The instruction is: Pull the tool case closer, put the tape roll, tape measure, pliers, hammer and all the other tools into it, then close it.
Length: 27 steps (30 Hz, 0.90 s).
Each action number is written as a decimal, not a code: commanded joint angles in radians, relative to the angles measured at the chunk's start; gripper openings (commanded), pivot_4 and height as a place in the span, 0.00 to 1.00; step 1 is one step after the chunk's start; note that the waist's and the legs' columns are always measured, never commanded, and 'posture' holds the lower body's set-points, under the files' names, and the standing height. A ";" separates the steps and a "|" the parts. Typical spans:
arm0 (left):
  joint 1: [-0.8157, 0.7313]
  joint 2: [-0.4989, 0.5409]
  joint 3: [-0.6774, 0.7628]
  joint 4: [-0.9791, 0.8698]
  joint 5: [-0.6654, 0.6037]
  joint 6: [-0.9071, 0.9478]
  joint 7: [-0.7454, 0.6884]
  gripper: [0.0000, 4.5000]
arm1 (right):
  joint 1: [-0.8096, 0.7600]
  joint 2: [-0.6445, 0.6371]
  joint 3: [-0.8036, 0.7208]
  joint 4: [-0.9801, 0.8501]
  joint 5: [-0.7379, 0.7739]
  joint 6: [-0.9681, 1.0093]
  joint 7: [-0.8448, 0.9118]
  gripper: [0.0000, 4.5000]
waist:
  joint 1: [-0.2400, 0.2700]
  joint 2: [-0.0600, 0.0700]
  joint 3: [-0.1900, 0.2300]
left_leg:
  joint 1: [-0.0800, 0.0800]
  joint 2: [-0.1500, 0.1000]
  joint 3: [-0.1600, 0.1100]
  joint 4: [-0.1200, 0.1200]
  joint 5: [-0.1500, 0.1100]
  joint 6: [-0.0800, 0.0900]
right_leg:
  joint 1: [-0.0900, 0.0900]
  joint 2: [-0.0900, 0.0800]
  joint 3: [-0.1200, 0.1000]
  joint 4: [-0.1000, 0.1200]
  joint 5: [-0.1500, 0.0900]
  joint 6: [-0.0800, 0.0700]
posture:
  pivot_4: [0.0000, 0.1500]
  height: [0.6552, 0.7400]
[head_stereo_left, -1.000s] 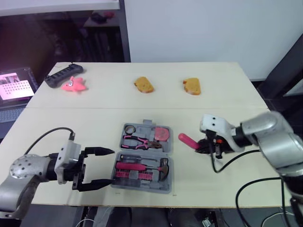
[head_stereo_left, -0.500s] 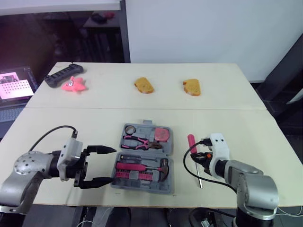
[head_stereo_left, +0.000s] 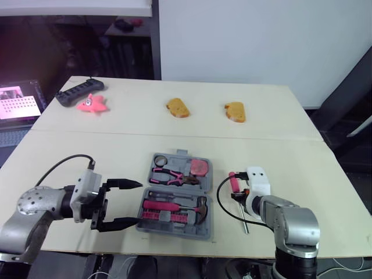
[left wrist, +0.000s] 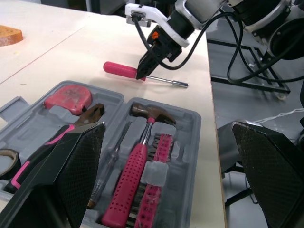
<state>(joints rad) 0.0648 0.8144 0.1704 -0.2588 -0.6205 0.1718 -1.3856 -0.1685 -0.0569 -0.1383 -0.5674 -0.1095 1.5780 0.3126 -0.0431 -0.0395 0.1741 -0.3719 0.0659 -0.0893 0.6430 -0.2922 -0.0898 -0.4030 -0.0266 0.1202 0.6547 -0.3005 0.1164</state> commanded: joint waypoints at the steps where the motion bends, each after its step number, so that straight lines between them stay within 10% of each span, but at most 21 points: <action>1: -0.012 -0.002 -0.003 -0.022 -0.009 0.005 0.004 1.00 | 0.038 0.023 -0.022 0.070 0.027 -0.004 -0.032 0.07 | -0.002 -0.001 0.000 | 0.000 0.000 0.000 0.000 0.000 0.000 | 0.000 0.000 0.000 0.000 0.000 0.000 | 1.00 1.00; 10: -0.028 -0.008 -0.011 -0.006 -0.008 0.009 -0.005 1.00 | 0.022 0.030 -0.050 -0.079 0.086 -0.017 -0.059 1.00 | -0.002 0.009 0.004 | -0.001 0.000 0.001 -0.001 0.000 0.000 | -0.002 0.000 0.000 0.000 0.000 0.000 | 1.00 1.00; 20: -0.035 -0.012 -0.009 -0.001 -0.007 0.015 -0.013 1.00 | 0.228 -0.025 0.000 -0.417 0.145 -0.131 -0.061 1.00 | -0.012 0.026 0.014 | -0.001 0.000 0.001 -0.012 0.001 -0.001 | -0.008 0.001 0.001 -0.001 0.002 0.004 | 1.00 1.00; 27: -0.049 -0.015 -0.022 0.006 -0.006 0.015 -0.012 1.00 | 0.435 0.024 0.062 -0.289 0.151 -0.530 -0.079 1.00 | -0.027 0.025 0.014 | -0.002 0.000 0.002 -0.012 0.001 -0.002 | -0.008 -0.001 0.001 -0.003 0.002 0.004 | 1.00 1.00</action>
<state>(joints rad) 0.0244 0.8014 0.1453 -0.2464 -0.6204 0.1888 -1.3931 0.2406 -0.0332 -0.0789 -0.8944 0.0468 1.1612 0.2476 -0.0703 -0.0142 0.1877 -0.3736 0.0661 -0.0870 0.6308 -0.2908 -0.0918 -0.4111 -0.0272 0.1215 0.6520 -0.2989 0.1197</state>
